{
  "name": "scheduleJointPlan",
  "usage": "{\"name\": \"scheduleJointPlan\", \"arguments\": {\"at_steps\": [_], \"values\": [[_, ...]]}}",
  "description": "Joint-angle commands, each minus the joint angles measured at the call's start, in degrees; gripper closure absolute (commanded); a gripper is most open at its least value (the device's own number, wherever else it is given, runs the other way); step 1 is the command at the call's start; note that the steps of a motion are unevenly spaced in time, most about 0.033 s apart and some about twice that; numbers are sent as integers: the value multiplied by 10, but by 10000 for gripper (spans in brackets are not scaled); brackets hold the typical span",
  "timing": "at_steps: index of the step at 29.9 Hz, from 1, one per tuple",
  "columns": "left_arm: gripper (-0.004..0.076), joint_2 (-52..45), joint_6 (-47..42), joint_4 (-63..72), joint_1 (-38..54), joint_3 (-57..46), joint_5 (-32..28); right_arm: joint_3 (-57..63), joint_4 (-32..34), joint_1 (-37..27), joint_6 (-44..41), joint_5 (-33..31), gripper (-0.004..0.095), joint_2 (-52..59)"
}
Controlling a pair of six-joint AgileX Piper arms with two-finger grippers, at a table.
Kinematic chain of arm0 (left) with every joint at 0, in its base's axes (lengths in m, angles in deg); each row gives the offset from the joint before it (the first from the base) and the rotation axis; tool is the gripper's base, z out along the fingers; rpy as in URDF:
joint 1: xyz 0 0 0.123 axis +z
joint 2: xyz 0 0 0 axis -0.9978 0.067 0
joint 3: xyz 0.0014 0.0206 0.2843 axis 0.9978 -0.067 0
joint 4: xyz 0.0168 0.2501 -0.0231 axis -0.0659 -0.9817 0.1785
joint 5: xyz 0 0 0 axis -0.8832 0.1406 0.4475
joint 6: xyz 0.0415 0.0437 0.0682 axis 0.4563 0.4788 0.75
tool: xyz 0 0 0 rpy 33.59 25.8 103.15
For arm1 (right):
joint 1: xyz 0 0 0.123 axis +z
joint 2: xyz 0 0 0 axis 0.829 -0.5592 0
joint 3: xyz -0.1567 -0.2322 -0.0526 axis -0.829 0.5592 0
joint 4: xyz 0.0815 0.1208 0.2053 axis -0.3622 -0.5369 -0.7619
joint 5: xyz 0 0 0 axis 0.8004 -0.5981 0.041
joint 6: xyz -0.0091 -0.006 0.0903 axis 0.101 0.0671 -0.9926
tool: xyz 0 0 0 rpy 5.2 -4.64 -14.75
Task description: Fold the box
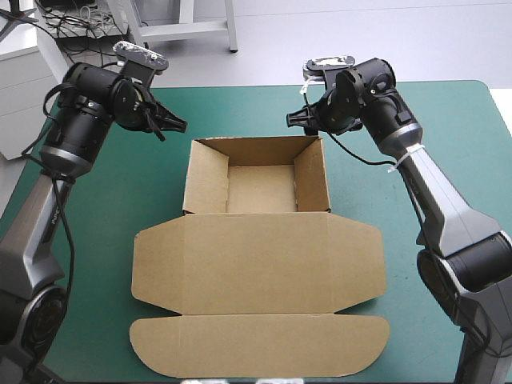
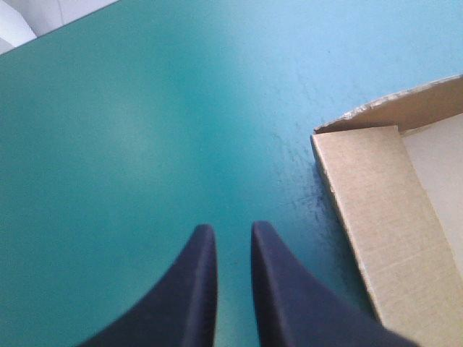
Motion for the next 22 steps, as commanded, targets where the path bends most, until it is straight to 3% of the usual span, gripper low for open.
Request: {"name": "scheduleJointPlan", "arguments": {"at_steps": [1, 9, 17, 22], "values": [[728, -50, 0, -8, -2, 10, 20, 3, -5, -3, 4, -5, 332, 33], [729, -126, 0, -4, -2, -102, 19, 77, -8, -3, 5, -5, 332, 22], [730, -248, 0, 7, -2, -262, -64, 94, -30, -3, 5, -5, 332, -18], [731, -331, 0, 13, -2, -356, -71, 95, -33, -3, 15, -5, 343, -36]]}}
